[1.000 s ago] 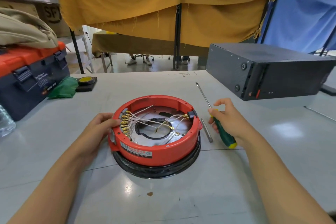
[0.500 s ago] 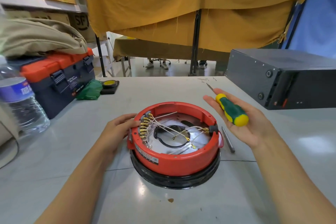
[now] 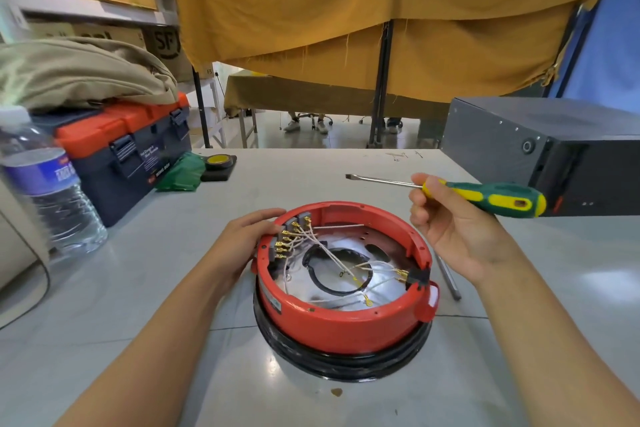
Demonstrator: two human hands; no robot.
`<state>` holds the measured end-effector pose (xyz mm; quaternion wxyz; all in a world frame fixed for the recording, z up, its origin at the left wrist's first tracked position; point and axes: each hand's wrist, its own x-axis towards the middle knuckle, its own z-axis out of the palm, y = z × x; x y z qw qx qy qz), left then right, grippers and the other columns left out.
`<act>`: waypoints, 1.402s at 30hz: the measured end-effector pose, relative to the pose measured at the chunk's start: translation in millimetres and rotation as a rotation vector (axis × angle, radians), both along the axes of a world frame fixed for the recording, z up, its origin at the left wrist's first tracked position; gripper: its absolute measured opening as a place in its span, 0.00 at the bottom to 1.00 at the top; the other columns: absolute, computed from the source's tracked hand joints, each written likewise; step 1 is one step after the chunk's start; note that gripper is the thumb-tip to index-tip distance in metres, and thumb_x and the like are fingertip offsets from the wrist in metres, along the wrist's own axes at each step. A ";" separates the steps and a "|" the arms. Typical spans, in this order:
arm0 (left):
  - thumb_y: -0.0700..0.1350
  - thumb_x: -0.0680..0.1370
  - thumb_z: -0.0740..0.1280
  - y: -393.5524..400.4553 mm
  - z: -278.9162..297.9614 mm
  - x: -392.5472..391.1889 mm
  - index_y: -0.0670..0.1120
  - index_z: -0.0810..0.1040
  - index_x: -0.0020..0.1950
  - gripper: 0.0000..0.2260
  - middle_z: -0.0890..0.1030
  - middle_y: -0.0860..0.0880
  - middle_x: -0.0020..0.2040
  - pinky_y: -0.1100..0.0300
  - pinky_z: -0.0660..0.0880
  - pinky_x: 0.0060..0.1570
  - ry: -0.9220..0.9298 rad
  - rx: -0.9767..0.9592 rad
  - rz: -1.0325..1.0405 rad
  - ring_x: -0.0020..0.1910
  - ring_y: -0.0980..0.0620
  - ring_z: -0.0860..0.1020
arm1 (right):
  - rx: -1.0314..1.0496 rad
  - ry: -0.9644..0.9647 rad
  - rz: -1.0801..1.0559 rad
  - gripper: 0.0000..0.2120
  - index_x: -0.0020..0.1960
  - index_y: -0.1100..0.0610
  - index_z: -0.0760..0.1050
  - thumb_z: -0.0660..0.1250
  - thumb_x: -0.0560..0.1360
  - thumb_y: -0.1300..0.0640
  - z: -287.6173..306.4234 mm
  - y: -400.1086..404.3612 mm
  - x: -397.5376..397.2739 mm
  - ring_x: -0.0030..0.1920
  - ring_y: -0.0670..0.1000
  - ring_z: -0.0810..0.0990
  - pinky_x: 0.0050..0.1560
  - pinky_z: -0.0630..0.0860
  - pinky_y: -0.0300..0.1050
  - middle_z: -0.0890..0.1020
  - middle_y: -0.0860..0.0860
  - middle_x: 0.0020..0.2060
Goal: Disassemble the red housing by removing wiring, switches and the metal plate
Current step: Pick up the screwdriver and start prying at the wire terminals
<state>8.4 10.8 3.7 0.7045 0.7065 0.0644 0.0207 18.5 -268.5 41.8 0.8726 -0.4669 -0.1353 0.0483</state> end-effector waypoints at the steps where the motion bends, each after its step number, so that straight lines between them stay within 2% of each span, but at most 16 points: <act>1: 0.36 0.74 0.64 -0.6 0.4 1.2 0.47 0.82 0.55 0.13 0.82 0.44 0.37 0.60 0.74 0.29 0.005 -0.005 -0.014 0.28 0.49 0.77 | -0.026 -0.005 -0.017 0.09 0.46 0.61 0.80 0.67 0.70 0.56 -0.7 0.6 1.2 0.28 0.46 0.73 0.30 0.73 0.35 0.75 0.52 0.31; 3: 0.36 0.75 0.63 -1.9 0.6 3.8 0.46 0.81 0.56 0.14 0.84 0.43 0.46 0.58 0.78 0.35 0.010 -0.023 -0.045 0.38 0.45 0.82 | -0.124 -0.031 -0.045 0.13 0.45 0.59 0.82 0.69 0.69 0.50 -1.6 0.7 2.7 0.28 0.45 0.71 0.28 0.71 0.34 0.73 0.51 0.29; 6: 0.34 0.76 0.61 -3.2 1.6 7.9 0.45 0.81 0.57 0.14 0.85 0.43 0.49 0.60 0.81 0.41 0.005 -0.033 -0.083 0.45 0.46 0.83 | -0.275 -0.078 -0.084 0.18 0.45 0.58 0.84 0.69 0.68 0.44 -2.7 2.0 5.5 0.27 0.44 0.68 0.28 0.69 0.35 0.71 0.49 0.28; 9: 0.34 0.76 0.60 -5.1 3.8 12.7 0.45 0.81 0.56 0.14 0.85 0.45 0.47 0.62 0.80 0.37 0.005 0.013 -0.123 0.41 0.49 0.84 | -0.393 -0.134 -0.159 0.11 0.40 0.59 0.83 0.67 0.75 0.53 -0.7 5.2 10.6 0.26 0.46 0.65 0.28 0.68 0.37 0.69 0.49 0.25; 12: 0.35 0.77 0.61 -7.6 5.7 19.4 0.47 0.81 0.55 0.14 0.86 0.47 0.45 0.62 0.79 0.37 0.012 0.077 -0.186 0.40 0.51 0.84 | -0.451 -0.162 -0.240 0.09 0.35 0.57 0.75 0.68 0.75 0.62 5.7 9.3 19.9 0.24 0.47 0.67 0.26 0.68 0.38 0.71 0.50 0.24; 14: 0.35 0.77 0.60 -10.1 7.6 25.3 0.48 0.81 0.56 0.14 0.85 0.46 0.49 0.60 0.80 0.44 0.017 0.123 -0.233 0.45 0.49 0.83 | -0.466 -0.207 -0.262 0.13 0.32 0.54 0.72 0.69 0.74 0.63 12.1 11.2 27.0 0.25 0.48 0.68 0.25 0.67 0.37 0.73 0.50 0.24; 17: 0.34 0.78 0.59 -16.2 10.2 33.2 0.48 0.81 0.55 0.15 0.85 0.45 0.50 0.59 0.79 0.46 0.016 0.154 -0.307 0.46 0.49 0.83 | -0.529 -0.299 -0.263 0.17 0.29 0.52 0.72 0.70 0.74 0.61 22.7 12.7 37.3 0.24 0.50 0.68 0.23 0.65 0.38 0.73 0.51 0.22; 21: 0.34 0.79 0.58 -23.1 12.8 45.3 0.47 0.81 0.56 0.15 0.84 0.45 0.53 0.56 0.77 0.54 -0.017 0.264 -0.354 0.49 0.49 0.82 | -0.577 -0.364 -0.239 0.14 0.32 0.58 0.69 0.71 0.72 0.58 33.6 12.0 50.1 0.22 0.50 0.67 0.22 0.62 0.35 0.72 0.51 0.20; 26: 0.35 0.79 0.58 -32.2 23.6 57.3 0.56 0.82 0.52 0.18 0.83 0.54 0.51 0.58 0.77 0.53 -0.093 0.531 -0.400 0.50 0.53 0.82 | -0.617 -0.419 -0.271 0.13 0.34 0.59 0.67 0.68 0.75 0.61 41.4 6.8 64.8 0.21 0.47 0.66 0.21 0.61 0.33 0.70 0.48 0.19; 28: 0.38 0.80 0.58 -36.5 26.7 60.7 0.59 0.81 0.52 0.18 0.83 0.56 0.50 0.54 0.79 0.51 -0.132 0.639 -0.427 0.48 0.52 0.82 | -0.621 -0.435 -0.268 0.14 0.33 0.58 0.66 0.67 0.75 0.62 42.5 5.2 69.4 0.21 0.46 0.66 0.21 0.61 0.34 0.69 0.47 0.19; 30: 0.39 0.80 0.60 -40.6 27.0 62.7 0.59 0.82 0.53 0.16 0.84 0.55 0.48 0.47 0.80 0.49 -0.146 0.633 -0.452 0.47 0.48 0.82 | -0.638 -0.449 -0.261 0.14 0.33 0.57 0.67 0.67 0.75 0.62 42.7 2.9 71.6 0.21 0.46 0.67 0.21 0.61 0.34 0.69 0.47 0.20; 31: 0.39 0.80 0.60 -41.8 25.6 63.9 0.58 0.82 0.54 0.16 0.84 0.56 0.48 0.48 0.79 0.49 -0.156 0.616 -0.462 0.47 0.49 0.83 | -0.655 -0.459 -0.256 0.14 0.32 0.57 0.67 0.67 0.74 0.62 42.6 1.2 71.7 0.21 0.46 0.67 0.21 0.62 0.35 0.70 0.48 0.20; 34: 0.38 0.80 0.61 -43.3 22.2 64.9 0.56 0.81 0.55 0.15 0.83 0.66 0.45 0.71 0.73 0.44 -0.195 0.603 -0.476 0.44 0.67 0.80 | -0.706 -0.489 -0.244 0.12 0.33 0.60 0.69 0.68 0.73 0.60 44.1 -3.0 69.4 0.21 0.47 0.69 0.22 0.66 0.35 0.73 0.50 0.21; 35: 0.39 0.80 0.61 -43.4 21.5 64.8 0.57 0.81 0.55 0.15 0.82 0.67 0.46 0.73 0.71 0.46 -0.205 0.612 -0.472 0.45 0.69 0.79 | -0.715 -0.499 -0.240 0.12 0.34 0.61 0.69 0.68 0.74 0.61 44.9 -4.3 69.1 0.22 0.46 0.69 0.22 0.66 0.35 0.73 0.50 0.21; 39: 0.41 0.80 0.62 -41.9 16.9 66.7 0.59 0.81 0.55 0.15 0.82 0.62 0.55 0.60 0.73 0.60 -0.227 0.645 -0.461 0.55 0.63 0.78 | -0.759 -0.515 -0.188 0.11 0.36 0.64 0.70 0.67 0.75 0.63 44.0 -4.1 68.6 0.24 0.46 0.72 0.23 0.68 0.35 0.74 0.50 0.22; 42: 0.42 0.80 0.62 -41.7 15.9 67.1 0.60 0.81 0.55 0.14 0.82 0.63 0.52 0.65 0.72 0.50 -0.243 0.648 -0.455 0.47 0.67 0.79 | -0.800 -0.505 -0.150 0.09 0.38 0.66 0.71 0.68 0.75 0.63 41.2 -1.3 69.5 0.25 0.47 0.72 0.24 0.69 0.36 0.75 0.50 0.23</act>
